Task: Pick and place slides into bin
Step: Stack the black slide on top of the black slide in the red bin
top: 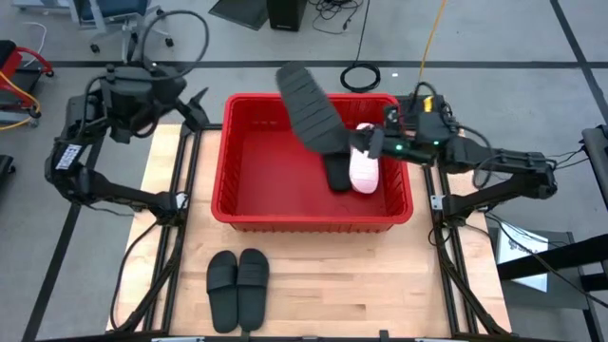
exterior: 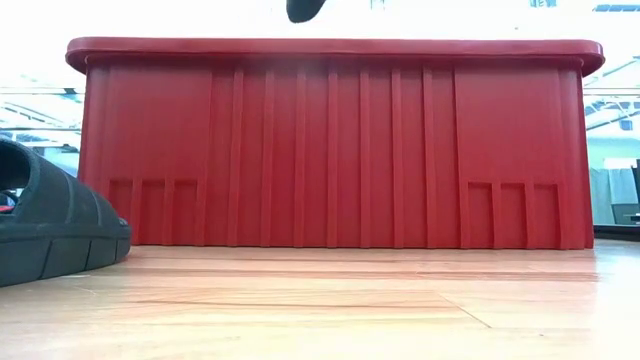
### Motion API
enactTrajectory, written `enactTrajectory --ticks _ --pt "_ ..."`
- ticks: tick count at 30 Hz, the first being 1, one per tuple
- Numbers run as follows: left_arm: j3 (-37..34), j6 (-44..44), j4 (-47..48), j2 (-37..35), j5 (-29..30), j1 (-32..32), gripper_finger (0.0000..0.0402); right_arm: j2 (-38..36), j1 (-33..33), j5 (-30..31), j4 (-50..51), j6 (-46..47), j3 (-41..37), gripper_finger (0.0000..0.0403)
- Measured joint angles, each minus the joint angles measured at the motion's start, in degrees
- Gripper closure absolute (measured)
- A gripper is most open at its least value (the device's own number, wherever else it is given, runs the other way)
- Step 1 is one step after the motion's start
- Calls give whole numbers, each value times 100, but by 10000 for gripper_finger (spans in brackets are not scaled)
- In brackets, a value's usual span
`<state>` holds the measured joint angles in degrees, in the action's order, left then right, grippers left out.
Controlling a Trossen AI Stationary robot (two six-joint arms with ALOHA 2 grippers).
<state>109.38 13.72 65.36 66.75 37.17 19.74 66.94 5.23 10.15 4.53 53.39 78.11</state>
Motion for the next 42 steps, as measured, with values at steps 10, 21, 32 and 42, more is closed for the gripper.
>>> enactTrajectory --ticks 10,21,32,42 --pt "-9 -831 -73 0 -750 38 139 -860 -145 1279 -592 316 -1563 357" --pt "-13 -690 -302 5 -763 33 140 -914 -1248 3264 -5011 600 -4489 356" --pt "-17 -341 -492 76 -765 34 140 -422 -1343 4029 -4671 1345 -4507 357" --pt "-17 -197 -546 75 -808 33 140 31 -813 3461 -4407 2813 -4509 357"
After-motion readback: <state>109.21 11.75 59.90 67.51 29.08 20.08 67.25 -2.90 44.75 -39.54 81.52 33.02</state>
